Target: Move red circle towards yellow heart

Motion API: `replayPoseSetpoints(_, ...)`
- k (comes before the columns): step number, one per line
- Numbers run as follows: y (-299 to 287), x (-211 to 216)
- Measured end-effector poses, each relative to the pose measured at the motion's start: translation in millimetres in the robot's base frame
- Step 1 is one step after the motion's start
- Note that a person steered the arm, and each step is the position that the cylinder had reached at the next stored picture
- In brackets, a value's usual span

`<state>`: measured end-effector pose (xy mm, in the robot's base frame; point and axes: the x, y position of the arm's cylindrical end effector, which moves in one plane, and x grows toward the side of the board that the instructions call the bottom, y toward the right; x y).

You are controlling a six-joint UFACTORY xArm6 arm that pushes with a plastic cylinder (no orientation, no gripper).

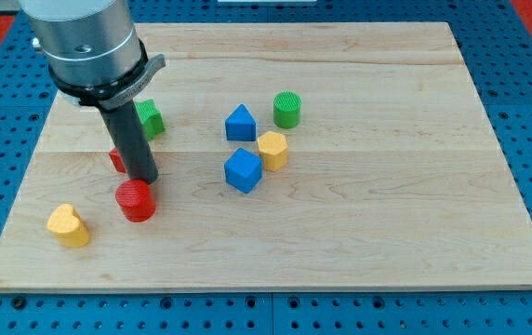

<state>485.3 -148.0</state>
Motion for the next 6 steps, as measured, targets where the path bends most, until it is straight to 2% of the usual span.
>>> replayPoseSetpoints(2, 63.6, 10.4)
replayPoseSetpoints(3, 59.9, 30.7)
replayPoseSetpoints(6, -1.6, 35.4)
